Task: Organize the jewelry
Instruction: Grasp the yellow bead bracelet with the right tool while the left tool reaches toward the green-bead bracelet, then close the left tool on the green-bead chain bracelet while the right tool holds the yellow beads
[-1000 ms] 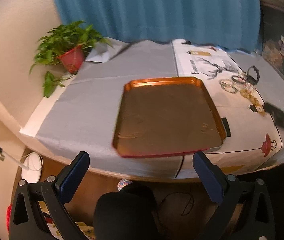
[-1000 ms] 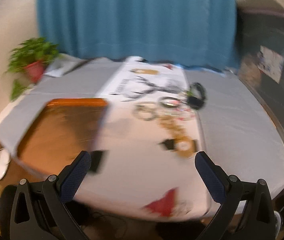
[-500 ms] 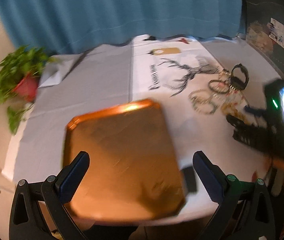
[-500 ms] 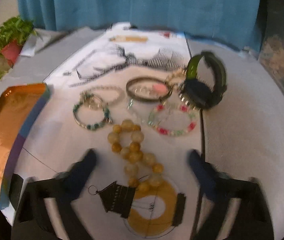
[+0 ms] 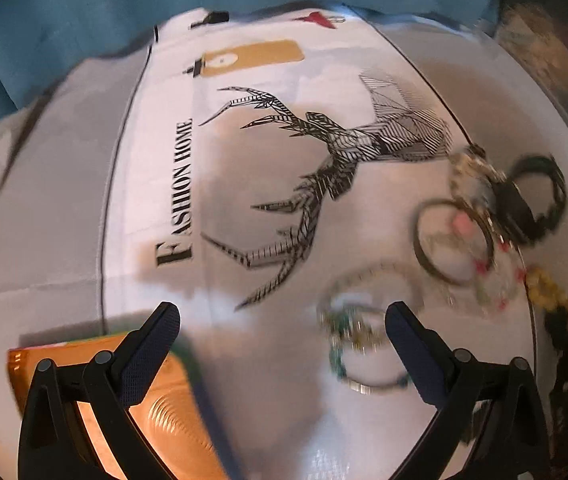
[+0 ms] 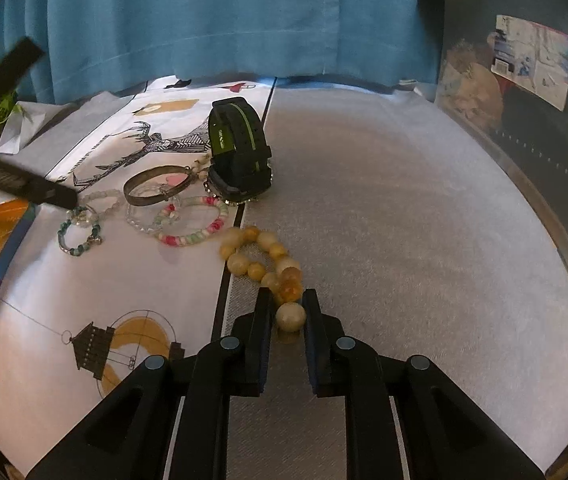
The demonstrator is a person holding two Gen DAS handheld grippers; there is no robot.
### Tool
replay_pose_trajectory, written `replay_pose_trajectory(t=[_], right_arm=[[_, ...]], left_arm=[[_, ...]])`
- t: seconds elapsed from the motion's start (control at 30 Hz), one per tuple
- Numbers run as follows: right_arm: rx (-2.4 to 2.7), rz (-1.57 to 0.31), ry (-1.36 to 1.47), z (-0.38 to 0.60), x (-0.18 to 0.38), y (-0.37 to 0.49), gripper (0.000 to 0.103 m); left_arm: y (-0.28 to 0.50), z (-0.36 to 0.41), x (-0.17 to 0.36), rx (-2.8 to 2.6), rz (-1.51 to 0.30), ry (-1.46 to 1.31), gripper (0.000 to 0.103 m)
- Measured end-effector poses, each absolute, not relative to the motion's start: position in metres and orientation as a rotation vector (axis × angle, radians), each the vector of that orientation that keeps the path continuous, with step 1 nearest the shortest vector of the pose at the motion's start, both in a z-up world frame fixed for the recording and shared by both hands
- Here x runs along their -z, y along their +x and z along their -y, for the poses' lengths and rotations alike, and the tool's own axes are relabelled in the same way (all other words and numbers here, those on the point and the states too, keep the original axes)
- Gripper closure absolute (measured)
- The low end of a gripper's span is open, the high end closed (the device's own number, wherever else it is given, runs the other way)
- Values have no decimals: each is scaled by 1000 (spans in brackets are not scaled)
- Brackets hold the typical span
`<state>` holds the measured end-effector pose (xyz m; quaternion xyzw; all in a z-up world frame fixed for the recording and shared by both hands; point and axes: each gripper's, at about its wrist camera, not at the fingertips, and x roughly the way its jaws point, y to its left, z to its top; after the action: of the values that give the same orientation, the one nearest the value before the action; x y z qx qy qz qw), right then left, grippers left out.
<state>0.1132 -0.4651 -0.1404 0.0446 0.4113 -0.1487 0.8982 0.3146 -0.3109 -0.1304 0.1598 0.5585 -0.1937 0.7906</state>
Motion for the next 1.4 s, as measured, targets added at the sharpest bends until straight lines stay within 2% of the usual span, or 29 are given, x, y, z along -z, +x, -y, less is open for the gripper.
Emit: replay_pose_trajectory(t=[0.1, 0.17, 0.27, 0.37, 0.4, 0.43, 0.47, 0.5, 0.53, 0.57, 0.67, 0.73, 0.93, 0.97, 1.03, 1.07, 1.2, 1.3, 1.4], right_arm=[[308, -862, 111, 473, 140, 117, 74], [313, -868, 120, 477, 140, 121, 55], [294, -875, 140, 481, 140, 128, 48], [263, -900, 111, 478, 140, 137, 47], [252, -905, 108, 478, 140, 139, 47], [244, -907, 105, 478, 140, 142, 47], [239, -906, 103, 478, 140, 143, 54], [234, -902, 99, 477, 140, 144, 68], [230, -897, 93, 474, 139, 144, 81], [236, -901, 90, 473, 139, 145, 81], [239, -897, 129, 471, 135, 140, 84], [242, -873, 134, 468, 126, 134, 103], [256, -835, 143, 465, 106, 124, 103], [262, -841, 148, 465, 108, 125, 100], [262, -875, 162, 467, 115, 130, 99], [276, -904, 164, 469, 120, 132, 97], [278, -930, 167, 475, 130, 133, 85], [266, -934, 172, 482, 133, 130, 80], [247, -937, 127, 481, 134, 135, 69]], left_arm=[[322, 314, 139, 436, -1234, 356, 1], [323, 316, 143, 465, -1248, 377, 1], [324, 317, 146, 518, -1269, 358, 1], [327, 321, 145, 517, -1250, 377, 8], [325, 323, 143, 530, -1232, 378, 19], [322, 324, 138, 544, -1204, 377, 48], [321, 326, 134, 561, -1188, 377, 71], [318, 328, 131, 601, -1199, 372, 93], [317, 328, 129, 630, -1219, 341, 101], [315, 328, 128, 637, -1217, 324, 103], [307, 321, 115, 659, -1192, 294, 103], [304, 313, 103, 676, -1173, 247, 103], [300, 311, 89, 669, -1141, 254, 102], [304, 311, 92, 663, -1159, 257, 98], [310, 310, 105, 635, -1199, 268, 74], [314, 310, 111, 615, -1209, 272, 69], [325, 308, 131, 574, -1262, 257, 67], [325, 314, 133, 581, -1238, 291, 65], [325, 319, 133, 582, -1222, 304, 60]])
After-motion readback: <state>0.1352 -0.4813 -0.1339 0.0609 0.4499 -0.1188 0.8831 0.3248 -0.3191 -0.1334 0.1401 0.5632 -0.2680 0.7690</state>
